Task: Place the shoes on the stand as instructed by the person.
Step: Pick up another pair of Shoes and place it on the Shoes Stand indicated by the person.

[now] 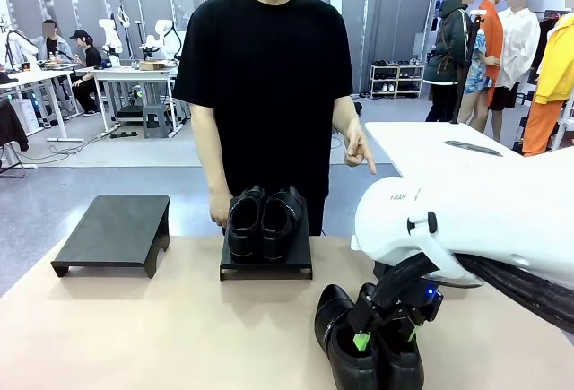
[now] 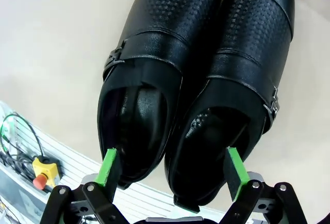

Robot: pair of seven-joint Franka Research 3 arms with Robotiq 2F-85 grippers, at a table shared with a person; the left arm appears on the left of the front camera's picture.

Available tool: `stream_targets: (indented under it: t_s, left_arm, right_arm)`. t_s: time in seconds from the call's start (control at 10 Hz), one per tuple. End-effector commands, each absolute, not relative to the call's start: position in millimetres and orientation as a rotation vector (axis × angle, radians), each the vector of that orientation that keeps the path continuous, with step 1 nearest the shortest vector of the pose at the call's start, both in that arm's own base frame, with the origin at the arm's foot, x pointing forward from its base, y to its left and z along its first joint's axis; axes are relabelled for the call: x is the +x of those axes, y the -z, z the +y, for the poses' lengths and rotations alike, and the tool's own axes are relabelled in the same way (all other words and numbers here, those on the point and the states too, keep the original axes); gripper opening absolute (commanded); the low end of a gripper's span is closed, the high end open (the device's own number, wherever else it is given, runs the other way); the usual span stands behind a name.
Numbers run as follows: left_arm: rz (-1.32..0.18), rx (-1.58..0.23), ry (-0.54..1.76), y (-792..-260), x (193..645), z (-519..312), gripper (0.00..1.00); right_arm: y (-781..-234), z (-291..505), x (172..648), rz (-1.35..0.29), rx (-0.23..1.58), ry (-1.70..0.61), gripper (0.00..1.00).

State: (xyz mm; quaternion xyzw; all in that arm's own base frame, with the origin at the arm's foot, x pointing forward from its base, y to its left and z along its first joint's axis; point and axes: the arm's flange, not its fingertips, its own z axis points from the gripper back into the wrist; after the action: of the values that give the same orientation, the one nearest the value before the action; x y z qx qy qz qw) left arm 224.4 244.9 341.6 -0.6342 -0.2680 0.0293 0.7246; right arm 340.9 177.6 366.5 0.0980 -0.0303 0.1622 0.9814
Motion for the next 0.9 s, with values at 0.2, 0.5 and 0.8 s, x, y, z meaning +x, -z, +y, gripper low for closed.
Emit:
stream_targets:
  t_s: [0.2, 0.5, 0.8]
  left_arm:
    - [-0.596, -1.406, -0.052, -343.4, 221.5, 243.6, 1.0]
    - [-0.596, -1.406, -0.052, -343.4, 221.5, 243.6, 1.0]
    - [-0.596, -1.406, -0.052, -343.4, 221.5, 243.6, 1.0]
  right_arm:
    - [-346.2, 191.5, 347.5, -0.05, 0.185, -0.257, 1.0]
    - [-332.1, 197.9, 351.3, -0.006, 0.153, -0.268, 1.0]
    - [-329.1, 201.1, 352.4, 0.007, 0.147, -0.277, 1.0]
